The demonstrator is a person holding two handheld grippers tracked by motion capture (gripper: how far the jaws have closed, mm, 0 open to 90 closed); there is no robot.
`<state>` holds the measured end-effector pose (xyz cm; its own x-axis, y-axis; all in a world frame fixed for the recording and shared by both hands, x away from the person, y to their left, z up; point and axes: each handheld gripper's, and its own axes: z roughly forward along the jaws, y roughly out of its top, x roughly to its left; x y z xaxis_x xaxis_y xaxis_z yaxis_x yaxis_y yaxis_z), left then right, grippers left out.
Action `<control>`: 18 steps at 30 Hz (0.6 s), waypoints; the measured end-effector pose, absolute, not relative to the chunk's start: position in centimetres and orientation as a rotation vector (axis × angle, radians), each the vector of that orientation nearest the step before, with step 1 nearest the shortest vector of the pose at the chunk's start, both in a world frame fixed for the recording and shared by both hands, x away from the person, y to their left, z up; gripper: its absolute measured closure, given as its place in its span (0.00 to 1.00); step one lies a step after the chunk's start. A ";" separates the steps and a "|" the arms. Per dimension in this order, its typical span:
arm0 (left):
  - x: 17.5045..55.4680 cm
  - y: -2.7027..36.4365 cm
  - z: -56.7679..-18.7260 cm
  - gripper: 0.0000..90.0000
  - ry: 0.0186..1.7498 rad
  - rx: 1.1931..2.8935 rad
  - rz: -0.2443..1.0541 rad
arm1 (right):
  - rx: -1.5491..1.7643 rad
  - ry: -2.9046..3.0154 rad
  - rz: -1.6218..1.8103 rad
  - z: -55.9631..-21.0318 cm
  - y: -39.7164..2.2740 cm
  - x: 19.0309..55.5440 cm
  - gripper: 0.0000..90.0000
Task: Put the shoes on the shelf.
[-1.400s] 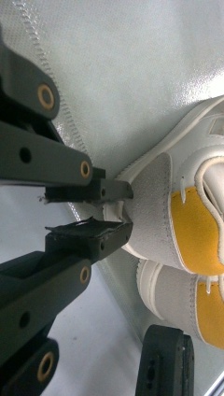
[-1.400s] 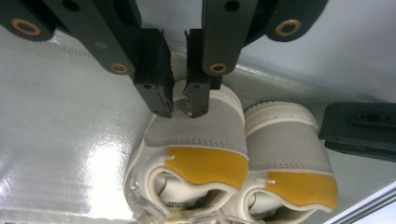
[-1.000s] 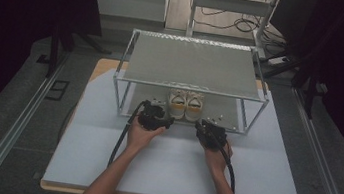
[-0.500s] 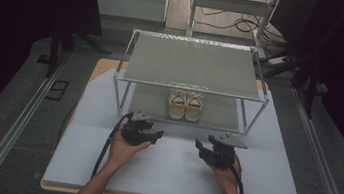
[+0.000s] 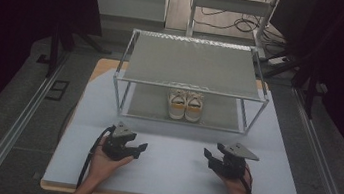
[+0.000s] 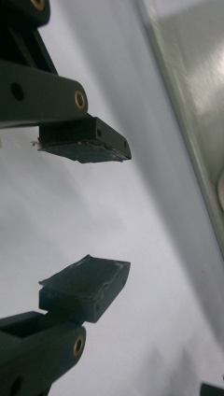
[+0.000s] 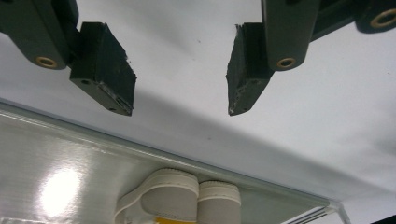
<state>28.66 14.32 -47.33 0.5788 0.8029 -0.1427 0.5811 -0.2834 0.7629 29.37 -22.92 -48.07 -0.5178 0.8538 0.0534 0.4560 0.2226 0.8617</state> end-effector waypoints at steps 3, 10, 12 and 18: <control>27.9 15.2 -47.7 0.45 1.115 2.002 0.345 | 1.212 2.059 1.233 -47.9 -23.5 28.9 0.47; 27.0 16.9 -47.8 0.45 1.141 1.983 0.362 | 1.211 2.066 1.221 -48.1 -25.1 27.1 0.47; 26.6 17.6 -48.2 0.45 1.152 1.981 0.374 | 1.213 2.068 1.212 -48.2 -25.8 26.4 0.47; 26.1 19.8 -49.2 0.45 1.216 1.960 0.380 | 1.228 2.066 1.192 -48.8 -28.3 25.4 0.47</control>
